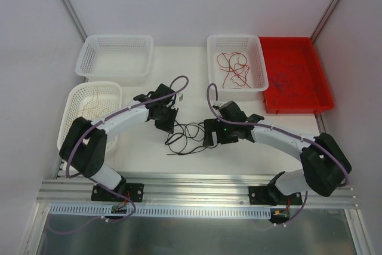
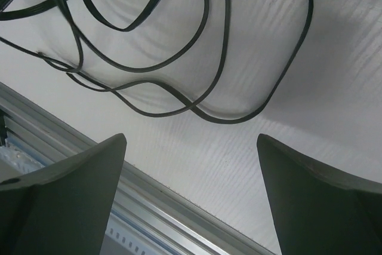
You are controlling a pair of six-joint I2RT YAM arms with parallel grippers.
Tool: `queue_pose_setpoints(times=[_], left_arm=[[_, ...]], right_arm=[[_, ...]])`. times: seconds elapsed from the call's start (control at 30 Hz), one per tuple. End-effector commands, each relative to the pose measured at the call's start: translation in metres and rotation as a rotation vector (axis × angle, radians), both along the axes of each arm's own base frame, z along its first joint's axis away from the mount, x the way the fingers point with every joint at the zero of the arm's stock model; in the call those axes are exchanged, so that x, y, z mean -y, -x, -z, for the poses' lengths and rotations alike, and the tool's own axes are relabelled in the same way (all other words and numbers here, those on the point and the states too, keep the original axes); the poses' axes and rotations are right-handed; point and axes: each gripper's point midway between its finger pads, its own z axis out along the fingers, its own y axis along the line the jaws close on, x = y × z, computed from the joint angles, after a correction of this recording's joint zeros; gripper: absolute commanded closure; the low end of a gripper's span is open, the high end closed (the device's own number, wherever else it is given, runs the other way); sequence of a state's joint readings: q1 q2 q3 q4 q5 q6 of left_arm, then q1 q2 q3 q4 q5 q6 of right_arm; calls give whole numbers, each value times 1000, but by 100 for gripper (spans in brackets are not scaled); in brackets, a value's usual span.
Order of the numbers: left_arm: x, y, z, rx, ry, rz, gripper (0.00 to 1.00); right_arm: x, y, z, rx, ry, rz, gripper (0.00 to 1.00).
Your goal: Untangle the cables
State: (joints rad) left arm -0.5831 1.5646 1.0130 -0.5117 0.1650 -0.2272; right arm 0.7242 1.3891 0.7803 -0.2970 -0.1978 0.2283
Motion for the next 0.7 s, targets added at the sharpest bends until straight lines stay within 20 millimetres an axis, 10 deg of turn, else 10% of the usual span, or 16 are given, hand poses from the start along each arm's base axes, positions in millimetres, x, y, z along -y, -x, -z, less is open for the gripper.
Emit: queue_pose_setpoints(times=[0.0,0.67], left_arm=[[4,-6,-46,121,69,-10,100],[5,10,-279,549,431,-6,100]], right_arm=[[-13,-19,-4,50,-4,40,4],[38,-25,50,-10,229,244,15]])
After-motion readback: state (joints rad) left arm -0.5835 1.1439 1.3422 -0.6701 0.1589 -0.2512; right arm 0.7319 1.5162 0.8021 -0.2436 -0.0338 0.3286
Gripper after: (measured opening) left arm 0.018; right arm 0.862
